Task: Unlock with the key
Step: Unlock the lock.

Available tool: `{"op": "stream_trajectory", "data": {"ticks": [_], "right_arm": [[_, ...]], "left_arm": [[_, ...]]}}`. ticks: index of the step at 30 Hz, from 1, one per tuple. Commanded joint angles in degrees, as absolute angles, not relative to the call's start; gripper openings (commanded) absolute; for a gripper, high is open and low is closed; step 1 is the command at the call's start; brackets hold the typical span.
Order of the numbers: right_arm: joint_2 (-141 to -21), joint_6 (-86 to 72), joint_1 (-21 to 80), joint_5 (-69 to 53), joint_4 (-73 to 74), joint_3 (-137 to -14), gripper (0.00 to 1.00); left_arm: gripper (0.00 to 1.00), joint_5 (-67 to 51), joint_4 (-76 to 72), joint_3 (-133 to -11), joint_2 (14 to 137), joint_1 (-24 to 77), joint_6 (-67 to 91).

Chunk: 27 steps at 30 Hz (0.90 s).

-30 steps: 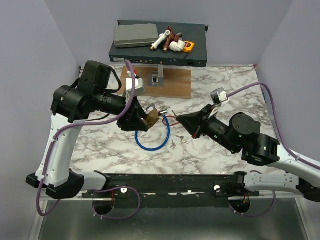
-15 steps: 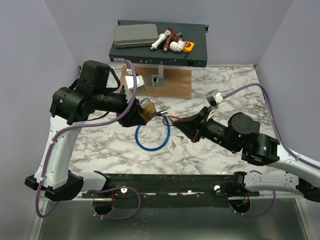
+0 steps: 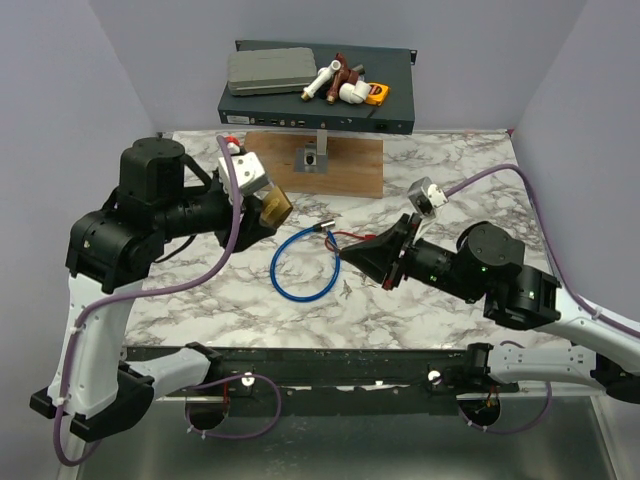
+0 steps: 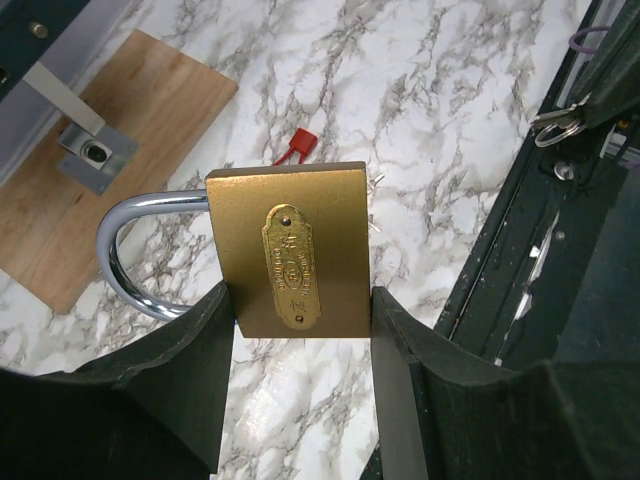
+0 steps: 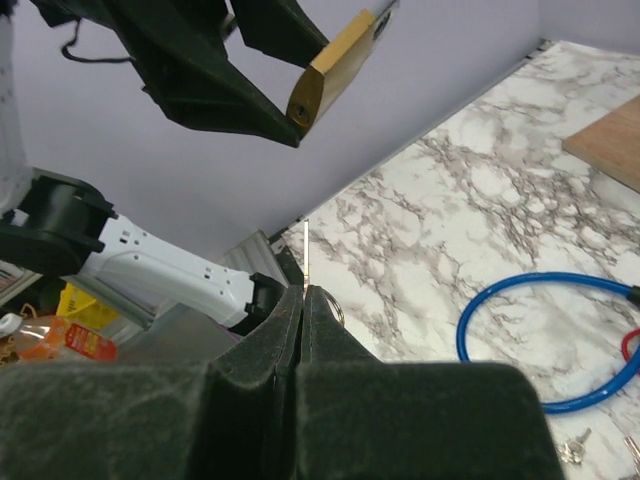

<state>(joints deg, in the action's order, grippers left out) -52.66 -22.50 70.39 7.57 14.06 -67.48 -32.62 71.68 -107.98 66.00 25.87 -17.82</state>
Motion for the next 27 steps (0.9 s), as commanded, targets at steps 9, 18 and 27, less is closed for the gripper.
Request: {"op": "stream_trajectory", "data": {"ticks": [9, 18, 27], "right_arm": [[-64.6, -20.9, 70.4, 2.2, 14.6, -78.9, 0.01], [-68.1, -20.3, 70.4, 4.3, 14.7, -81.1, 0.01], [-69.4, -20.2, 70.4, 5.3, 12.2, -80.4, 0.01]], "left_arm": [[0.00, -28.9, 57.1, -100.9, 58.2, 25.7, -15.4], [0.00, -18.4, 48.8, -94.2, 56.1, 25.7, -15.8], [0.00, -25.3, 50.1, -93.4, 54.3, 25.8, -18.7]]}}
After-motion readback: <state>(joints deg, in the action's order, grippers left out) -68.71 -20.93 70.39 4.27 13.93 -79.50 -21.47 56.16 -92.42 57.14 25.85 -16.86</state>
